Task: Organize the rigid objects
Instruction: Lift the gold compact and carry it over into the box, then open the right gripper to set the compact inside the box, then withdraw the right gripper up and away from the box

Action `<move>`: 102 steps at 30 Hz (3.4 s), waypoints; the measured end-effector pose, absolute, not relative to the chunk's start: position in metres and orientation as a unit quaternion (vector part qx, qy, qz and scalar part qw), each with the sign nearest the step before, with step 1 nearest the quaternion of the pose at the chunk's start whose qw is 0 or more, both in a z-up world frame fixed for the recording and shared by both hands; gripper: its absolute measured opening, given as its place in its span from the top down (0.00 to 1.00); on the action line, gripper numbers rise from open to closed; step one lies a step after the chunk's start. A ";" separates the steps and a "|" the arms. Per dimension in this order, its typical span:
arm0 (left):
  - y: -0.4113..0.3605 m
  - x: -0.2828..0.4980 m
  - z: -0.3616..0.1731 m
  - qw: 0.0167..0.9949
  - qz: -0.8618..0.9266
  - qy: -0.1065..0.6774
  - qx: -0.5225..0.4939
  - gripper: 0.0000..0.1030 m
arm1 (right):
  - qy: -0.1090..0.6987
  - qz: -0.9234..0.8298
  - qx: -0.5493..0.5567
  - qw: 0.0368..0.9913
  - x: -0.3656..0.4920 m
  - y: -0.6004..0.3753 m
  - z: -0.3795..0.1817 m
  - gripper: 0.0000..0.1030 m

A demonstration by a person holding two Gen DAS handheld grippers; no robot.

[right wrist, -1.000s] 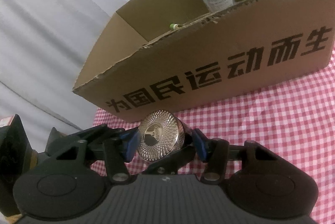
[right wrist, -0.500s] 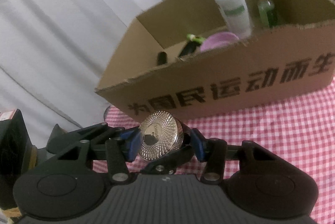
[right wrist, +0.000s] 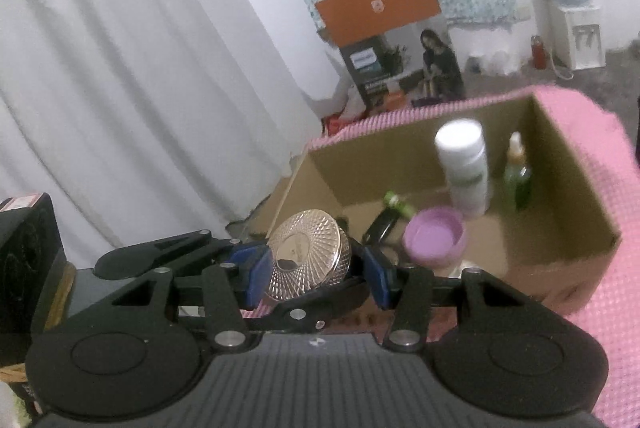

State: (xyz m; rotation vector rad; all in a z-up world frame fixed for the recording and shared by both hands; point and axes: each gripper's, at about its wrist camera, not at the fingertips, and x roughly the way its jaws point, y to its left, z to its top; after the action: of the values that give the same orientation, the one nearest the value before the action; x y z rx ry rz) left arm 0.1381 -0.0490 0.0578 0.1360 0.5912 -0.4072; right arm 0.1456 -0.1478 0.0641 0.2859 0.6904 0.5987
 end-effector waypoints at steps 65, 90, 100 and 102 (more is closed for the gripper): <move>-0.070 0.240 -0.010 0.858 -0.212 0.467 0.015 0.37 | 0.443 0.122 0.013 0.888 0.268 -0.241 0.011 0.47; -0.007 0.210 -0.021 0.844 -0.205 0.490 -0.074 0.39 | 0.435 0.111 0.050 0.892 0.221 -0.240 -0.012 0.41; -0.005 0.209 -0.021 0.847 -0.201 0.486 -0.073 0.38 | 0.431 0.094 0.071 0.895 0.203 -0.237 -0.014 0.39; -0.002 0.208 -0.021 0.848 -0.198 0.486 -0.073 0.38 | 0.432 0.092 0.078 0.894 0.202 -0.238 -0.014 0.39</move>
State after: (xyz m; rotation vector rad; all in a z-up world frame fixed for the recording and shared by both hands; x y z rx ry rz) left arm 0.2083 -0.0025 -0.0208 -0.1532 1.0237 -0.4183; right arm 0.2019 -0.2378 -0.0142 0.1611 0.8956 0.1901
